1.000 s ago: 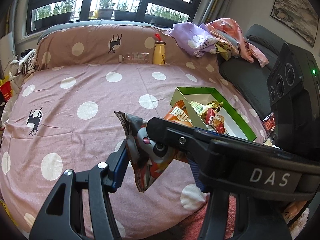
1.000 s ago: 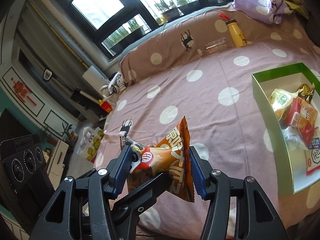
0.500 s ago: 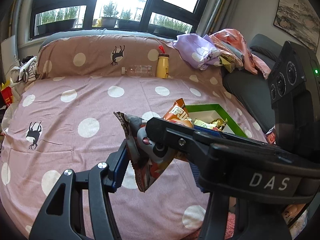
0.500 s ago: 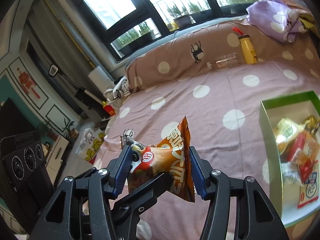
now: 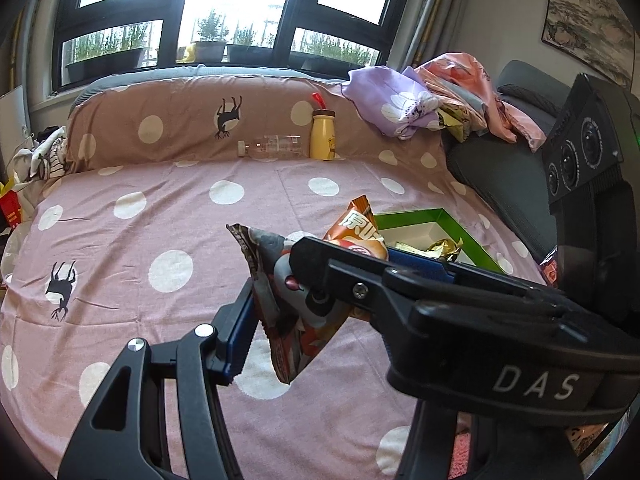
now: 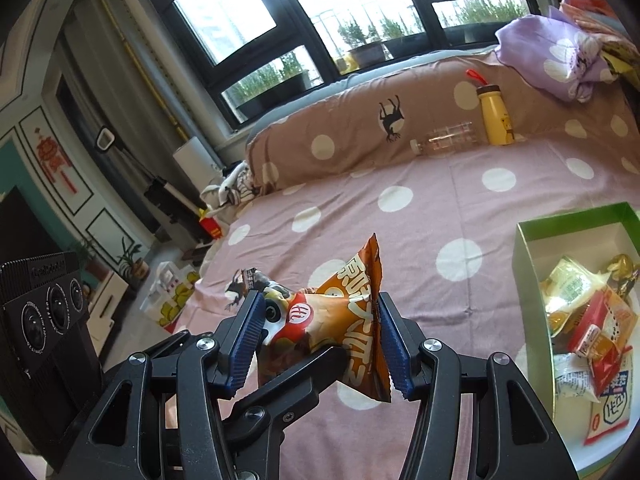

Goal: Organize snacks
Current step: 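Carry the orange chip bag toward the green box with the right gripper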

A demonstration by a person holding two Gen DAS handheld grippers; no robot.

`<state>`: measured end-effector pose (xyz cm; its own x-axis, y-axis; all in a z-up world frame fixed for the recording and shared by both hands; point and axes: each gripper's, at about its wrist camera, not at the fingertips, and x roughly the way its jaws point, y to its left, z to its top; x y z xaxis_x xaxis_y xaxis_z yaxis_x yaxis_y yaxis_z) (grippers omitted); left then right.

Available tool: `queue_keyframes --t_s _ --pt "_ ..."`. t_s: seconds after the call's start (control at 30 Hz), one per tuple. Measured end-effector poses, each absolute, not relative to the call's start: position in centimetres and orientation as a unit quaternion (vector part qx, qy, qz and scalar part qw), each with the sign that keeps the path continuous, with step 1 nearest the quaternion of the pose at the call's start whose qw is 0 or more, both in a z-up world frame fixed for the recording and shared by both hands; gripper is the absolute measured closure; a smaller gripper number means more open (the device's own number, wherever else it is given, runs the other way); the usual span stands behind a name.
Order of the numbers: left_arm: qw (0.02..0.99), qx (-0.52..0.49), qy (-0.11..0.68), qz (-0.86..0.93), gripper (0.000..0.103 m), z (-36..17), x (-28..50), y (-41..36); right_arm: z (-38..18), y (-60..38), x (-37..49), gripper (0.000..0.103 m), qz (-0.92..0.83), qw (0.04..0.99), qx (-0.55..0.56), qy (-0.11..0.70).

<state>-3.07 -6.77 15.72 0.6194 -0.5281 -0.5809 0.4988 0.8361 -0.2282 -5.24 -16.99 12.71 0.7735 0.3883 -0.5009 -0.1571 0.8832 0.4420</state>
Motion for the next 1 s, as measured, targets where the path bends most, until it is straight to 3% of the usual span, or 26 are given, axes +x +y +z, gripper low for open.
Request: queue_keyframes --t_s 1.0 --pt "0.855 0.024 0.33 -0.401 0.047 14.1 -1.0 -18.9 9.9 -29.4 -7.4 0.045 0.01 0.909 0.324 0.262"
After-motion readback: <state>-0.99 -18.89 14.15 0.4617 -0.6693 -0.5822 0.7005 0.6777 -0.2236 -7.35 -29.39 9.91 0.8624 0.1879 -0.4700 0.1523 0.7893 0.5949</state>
